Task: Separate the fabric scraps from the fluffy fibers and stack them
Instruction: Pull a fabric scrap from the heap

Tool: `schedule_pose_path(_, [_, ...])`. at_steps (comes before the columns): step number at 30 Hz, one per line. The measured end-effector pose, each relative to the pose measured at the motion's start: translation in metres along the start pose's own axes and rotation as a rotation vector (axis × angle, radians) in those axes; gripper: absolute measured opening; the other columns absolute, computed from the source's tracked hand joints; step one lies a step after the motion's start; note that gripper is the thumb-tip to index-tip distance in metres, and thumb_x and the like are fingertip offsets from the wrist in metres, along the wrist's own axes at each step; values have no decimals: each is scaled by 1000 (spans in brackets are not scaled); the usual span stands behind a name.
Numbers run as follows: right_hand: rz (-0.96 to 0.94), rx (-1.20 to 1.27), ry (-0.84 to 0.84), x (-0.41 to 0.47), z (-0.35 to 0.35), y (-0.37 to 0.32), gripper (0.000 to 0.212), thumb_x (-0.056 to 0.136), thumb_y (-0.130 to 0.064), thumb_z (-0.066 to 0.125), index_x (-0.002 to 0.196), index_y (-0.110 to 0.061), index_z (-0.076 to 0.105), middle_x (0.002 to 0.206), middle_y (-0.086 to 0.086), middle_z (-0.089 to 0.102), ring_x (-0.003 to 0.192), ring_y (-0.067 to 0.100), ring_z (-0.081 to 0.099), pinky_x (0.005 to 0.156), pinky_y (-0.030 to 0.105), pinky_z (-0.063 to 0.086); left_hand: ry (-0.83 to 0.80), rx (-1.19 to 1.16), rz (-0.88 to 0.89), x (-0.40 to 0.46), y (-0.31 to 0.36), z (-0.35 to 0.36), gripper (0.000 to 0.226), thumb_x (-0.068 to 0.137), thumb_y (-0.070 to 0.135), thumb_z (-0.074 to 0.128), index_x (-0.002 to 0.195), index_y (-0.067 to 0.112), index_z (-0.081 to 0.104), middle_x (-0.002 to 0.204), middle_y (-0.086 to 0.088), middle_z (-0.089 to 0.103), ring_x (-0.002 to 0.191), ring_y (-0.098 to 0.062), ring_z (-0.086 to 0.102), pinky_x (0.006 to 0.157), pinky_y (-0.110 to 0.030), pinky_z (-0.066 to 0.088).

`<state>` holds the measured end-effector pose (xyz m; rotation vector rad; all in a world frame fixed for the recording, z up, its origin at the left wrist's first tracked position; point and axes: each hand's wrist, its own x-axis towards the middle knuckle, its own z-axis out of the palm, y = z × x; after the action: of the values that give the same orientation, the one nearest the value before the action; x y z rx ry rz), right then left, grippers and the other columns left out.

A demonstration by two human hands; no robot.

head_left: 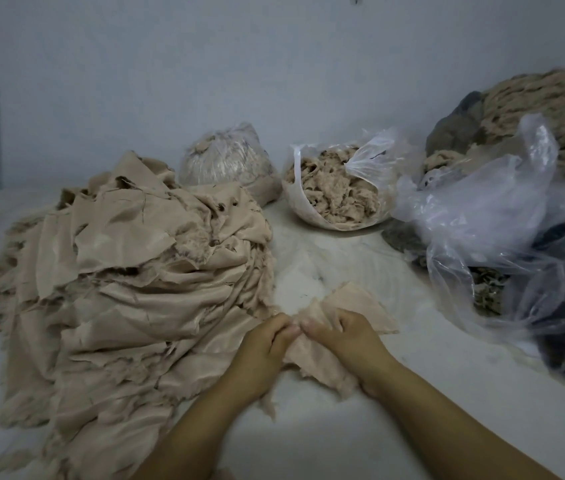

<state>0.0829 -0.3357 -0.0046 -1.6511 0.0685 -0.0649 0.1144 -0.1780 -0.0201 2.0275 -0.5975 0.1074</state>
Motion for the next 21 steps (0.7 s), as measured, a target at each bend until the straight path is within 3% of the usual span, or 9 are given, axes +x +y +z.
schedule_pose_path(2, [30,116,54,4,-2,0,12,89,-22,66,84,-12,72,75,3,74,65,13,70,53,21,52,78,-148,-101,5,-1,-5,29,95,9,53,68,20,54,52,12,50,52,-3,44,49,-16,37])
schedule_pose_path(6, [44,282,235,13,-13,-3,14,95,-17,57,95,-9,69,96,14,73,88,29,68,80,40,53,303,-408,-257,6,-7,-24,25,97,14,49,73,8,53,40,9,35,40,-3,29,36,-13,26])
schedule_pose_path(8, [21,255,212,12,-6,-4,18,97,-20,54,100,-9,67,99,15,72,93,30,68,86,43,52,225,-509,-267,1,1,-21,34,90,35,49,80,4,58,49,6,50,43,-5,45,41,-14,38])
schedule_pose_path(10, [-21,248,197,10,6,-3,20,98,-20,51,103,-7,66,100,16,72,94,29,68,87,42,52,78,-661,-337,-2,10,-11,50,81,54,47,93,10,66,75,-5,71,65,-14,68,55,-25,53])
schedule_pose_path(12, [-64,235,179,10,15,-3,22,99,-19,49,104,-5,65,98,15,72,94,29,69,87,41,54,2,-811,-386,-2,21,1,52,82,59,45,98,16,69,91,-12,74,82,-25,72,60,-32,56])
schedule_pose_path(13, [-81,232,165,9,19,-3,21,99,-18,49,104,-5,65,97,14,73,94,29,69,87,41,55,19,-856,-403,-1,25,6,48,87,54,45,98,14,68,87,-11,74,77,-24,72,56,-31,56])
schedule_pose_path(16, [-100,217,153,9,24,0,18,98,-17,50,101,-5,63,96,13,71,93,28,68,87,42,54,220,-788,-384,1,29,11,28,96,31,46,80,10,53,44,6,52,34,-5,46,33,-14,34])
schedule_pose_path(18, [-87,240,206,10,23,1,16,98,-18,51,96,-10,65,92,7,71,89,23,66,85,38,52,343,-779,-426,5,24,8,29,99,23,44,71,14,44,36,10,37,28,-1,29,30,-10,22])
schedule_pose_path(21, [-52,294,325,15,14,2,18,99,-18,49,104,-11,65,99,5,70,93,18,66,89,35,50,485,-866,-444,10,12,-5,33,100,24,41,68,14,41,38,10,28,30,-1,22,30,-10,17])
